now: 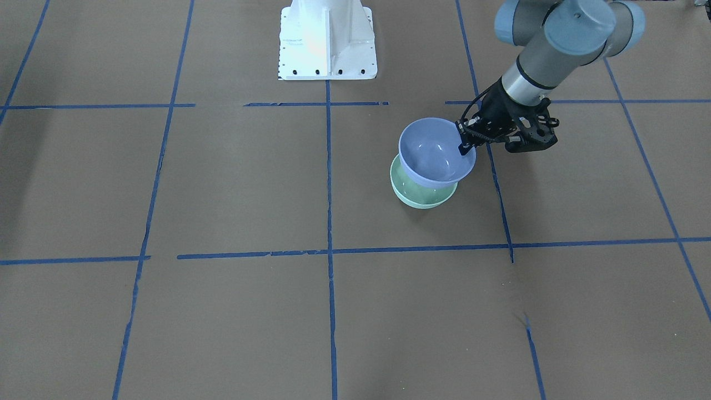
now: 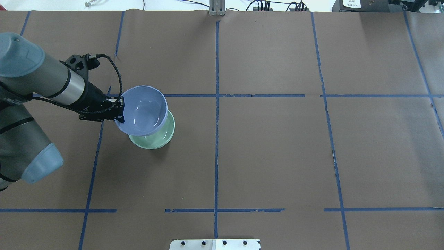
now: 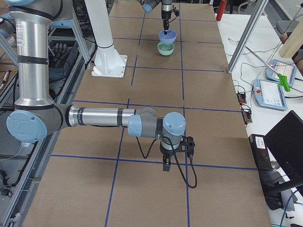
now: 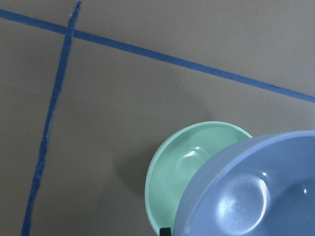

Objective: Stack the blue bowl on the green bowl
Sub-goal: 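Lift the blue bowl with the left gripper and carry it over the green bowl, then lower the blue bowl into the green bowl and open the left gripper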

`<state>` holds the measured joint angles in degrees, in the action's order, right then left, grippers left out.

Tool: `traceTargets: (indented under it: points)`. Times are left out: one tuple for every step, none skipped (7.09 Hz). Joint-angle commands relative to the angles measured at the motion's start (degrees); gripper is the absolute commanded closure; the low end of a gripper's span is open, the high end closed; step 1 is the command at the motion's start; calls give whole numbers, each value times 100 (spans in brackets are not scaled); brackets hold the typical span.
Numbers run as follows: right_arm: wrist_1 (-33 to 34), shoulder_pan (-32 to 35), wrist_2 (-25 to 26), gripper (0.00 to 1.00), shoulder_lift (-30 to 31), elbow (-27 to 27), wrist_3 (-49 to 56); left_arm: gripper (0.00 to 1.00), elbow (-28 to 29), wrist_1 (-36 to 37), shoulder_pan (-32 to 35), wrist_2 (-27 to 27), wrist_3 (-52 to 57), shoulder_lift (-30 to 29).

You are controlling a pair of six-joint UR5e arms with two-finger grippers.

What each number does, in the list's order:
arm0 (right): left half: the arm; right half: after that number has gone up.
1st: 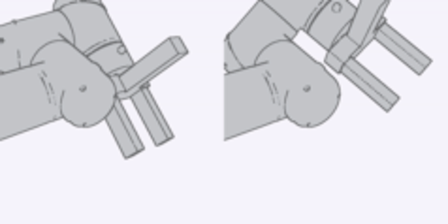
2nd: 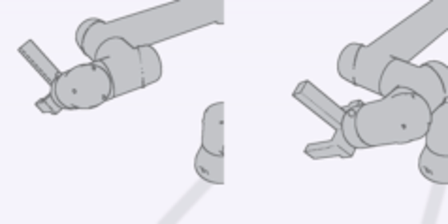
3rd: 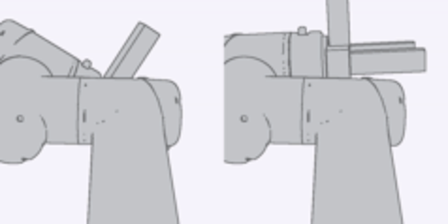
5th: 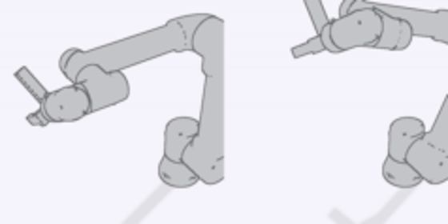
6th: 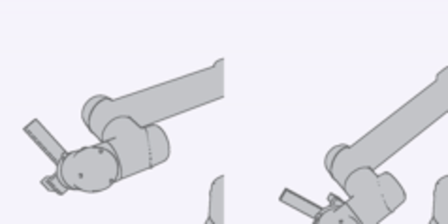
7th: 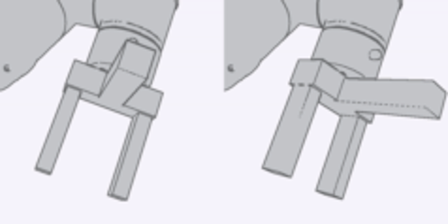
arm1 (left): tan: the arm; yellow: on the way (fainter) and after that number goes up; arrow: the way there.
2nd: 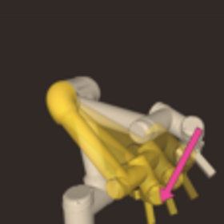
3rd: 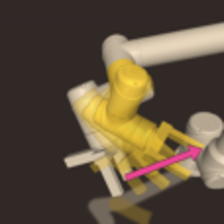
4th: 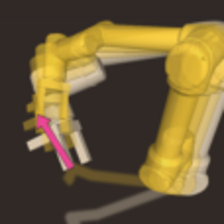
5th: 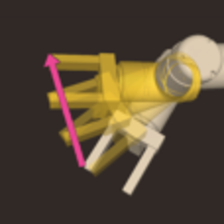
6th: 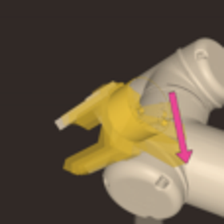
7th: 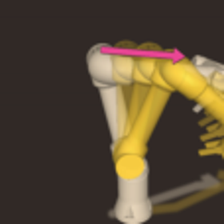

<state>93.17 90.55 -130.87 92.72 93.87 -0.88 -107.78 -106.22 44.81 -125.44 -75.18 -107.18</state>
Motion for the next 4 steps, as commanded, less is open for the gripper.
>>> traceTargets:
  points:
    - [0,-2,0,0,0,0,0,100,336,-390,-87,20,-32,-40]
    - [0,7,0,0,0,0,0,100,310,-390,-95,20,-23,-31]
    - [0,-2,0,0,0,0,0,100,293,-390,-95,20,-14,-23]
    - [0,-2,0,0,0,0,0,100,267,-382,-95,20,-6,4]
